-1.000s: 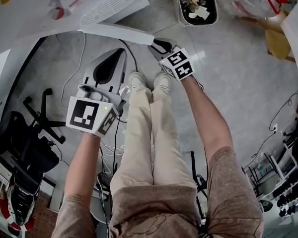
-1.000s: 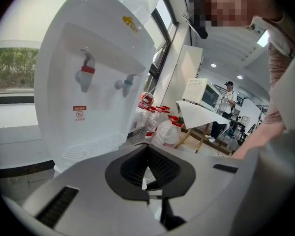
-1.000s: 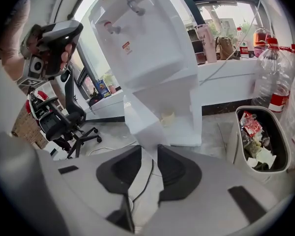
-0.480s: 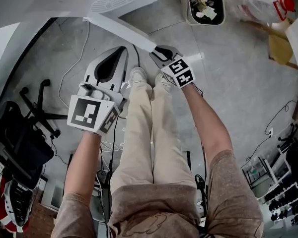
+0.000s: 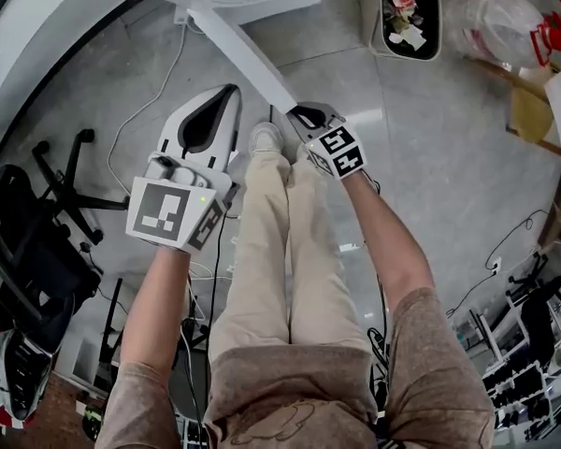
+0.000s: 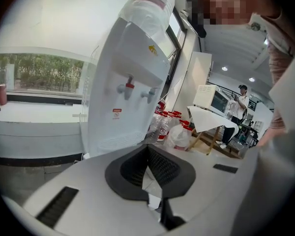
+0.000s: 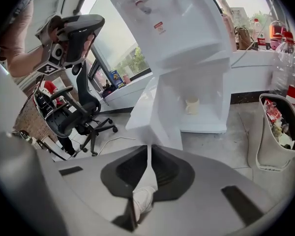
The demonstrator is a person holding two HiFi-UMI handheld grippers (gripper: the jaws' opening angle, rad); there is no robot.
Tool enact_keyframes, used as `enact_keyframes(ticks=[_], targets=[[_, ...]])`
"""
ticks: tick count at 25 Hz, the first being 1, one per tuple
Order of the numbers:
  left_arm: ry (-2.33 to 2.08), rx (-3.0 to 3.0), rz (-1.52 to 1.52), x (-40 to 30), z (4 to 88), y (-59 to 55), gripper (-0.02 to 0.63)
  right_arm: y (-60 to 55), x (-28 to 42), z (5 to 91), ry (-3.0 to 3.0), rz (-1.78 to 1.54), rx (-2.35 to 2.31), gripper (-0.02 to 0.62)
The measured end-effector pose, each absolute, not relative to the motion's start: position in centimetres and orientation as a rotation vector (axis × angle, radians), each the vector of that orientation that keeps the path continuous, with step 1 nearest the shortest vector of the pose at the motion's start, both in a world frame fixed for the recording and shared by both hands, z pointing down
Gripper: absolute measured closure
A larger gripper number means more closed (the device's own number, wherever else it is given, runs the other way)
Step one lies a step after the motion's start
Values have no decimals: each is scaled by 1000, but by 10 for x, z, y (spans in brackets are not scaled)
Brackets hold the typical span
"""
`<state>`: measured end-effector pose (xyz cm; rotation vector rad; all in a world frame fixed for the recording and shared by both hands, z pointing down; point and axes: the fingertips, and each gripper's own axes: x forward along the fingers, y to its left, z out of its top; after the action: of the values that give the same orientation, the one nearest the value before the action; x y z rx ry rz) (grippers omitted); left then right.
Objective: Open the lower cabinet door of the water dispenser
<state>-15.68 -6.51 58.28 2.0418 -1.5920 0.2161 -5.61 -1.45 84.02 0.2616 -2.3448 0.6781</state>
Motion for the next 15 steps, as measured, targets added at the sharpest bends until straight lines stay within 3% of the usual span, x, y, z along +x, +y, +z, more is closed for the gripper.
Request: enact_keyframes(ticks=[15], targets=[[-1701, 1944, 181, -204, 587, -31, 594, 43, -101, 851, -2315, 688, 118, 588]])
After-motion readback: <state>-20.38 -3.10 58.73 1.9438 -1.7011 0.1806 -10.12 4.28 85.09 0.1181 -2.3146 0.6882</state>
